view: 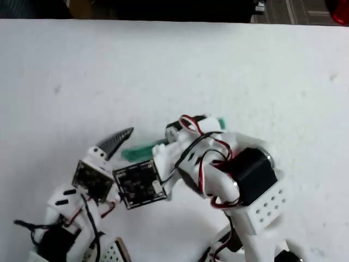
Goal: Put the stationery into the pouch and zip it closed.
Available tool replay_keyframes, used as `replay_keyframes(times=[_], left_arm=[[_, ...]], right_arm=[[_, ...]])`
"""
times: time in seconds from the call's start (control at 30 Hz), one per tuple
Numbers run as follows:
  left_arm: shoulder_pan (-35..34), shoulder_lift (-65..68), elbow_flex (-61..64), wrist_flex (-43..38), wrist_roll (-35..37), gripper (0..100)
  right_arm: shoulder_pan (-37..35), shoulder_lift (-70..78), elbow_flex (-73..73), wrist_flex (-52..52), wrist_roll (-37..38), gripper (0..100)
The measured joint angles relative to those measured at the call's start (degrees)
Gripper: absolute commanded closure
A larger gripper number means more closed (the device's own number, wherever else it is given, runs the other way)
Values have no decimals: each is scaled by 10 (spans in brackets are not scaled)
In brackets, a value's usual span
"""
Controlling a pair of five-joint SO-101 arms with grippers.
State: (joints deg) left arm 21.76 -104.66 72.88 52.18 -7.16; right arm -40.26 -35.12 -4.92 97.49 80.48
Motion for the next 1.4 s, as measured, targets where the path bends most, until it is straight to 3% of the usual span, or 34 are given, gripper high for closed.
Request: replay_keyframes(times=[0.27,0.47,0.8,1.07,1.23,1.4], left_arm=[[16,3,13,-16,0,787],[52,9,18,-17,0,983],[66,11,32,-14,21,979],[64,12,39,-14,51,979],[64,11,70,-48,65,980],[37,11,76,-66,70,980]], right_arm=[[0,0,0,0,27,981],[1,0,0,0,20,981],[-4,-5,49,-21,-22,971],[-11,-16,85,-45,-87,644],[-7,-13,87,-40,-126,637],[45,-15,-7,-40,-176,658]])
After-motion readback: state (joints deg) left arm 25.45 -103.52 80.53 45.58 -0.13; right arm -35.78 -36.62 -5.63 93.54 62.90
